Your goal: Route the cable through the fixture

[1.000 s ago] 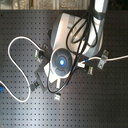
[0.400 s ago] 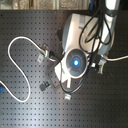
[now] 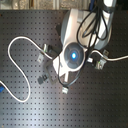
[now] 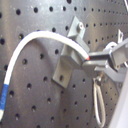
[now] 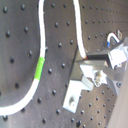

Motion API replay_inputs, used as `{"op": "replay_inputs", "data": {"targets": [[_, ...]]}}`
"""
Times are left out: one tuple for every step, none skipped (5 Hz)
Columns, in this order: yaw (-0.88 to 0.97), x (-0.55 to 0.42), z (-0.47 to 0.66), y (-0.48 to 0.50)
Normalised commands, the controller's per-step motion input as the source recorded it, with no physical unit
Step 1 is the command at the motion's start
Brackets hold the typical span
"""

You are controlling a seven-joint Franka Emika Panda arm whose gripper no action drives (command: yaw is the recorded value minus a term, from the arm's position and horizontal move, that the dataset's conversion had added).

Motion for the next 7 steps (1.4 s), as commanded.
{"op": "replay_inputs", "data": {"targets": [[0.08, -0.471, 0.02, -0.281], [0.17, -0.449, 0.06, -0.039], [0.20, -0.241, 0.01, 0.313], [0.00, 0.071, -0.09, 0.056], [0.00, 0.262, -0.02, -0.325], [0.00, 0.188, 0.00, -0.312], [0.00, -0.010, 0.00, 0.021]]}}
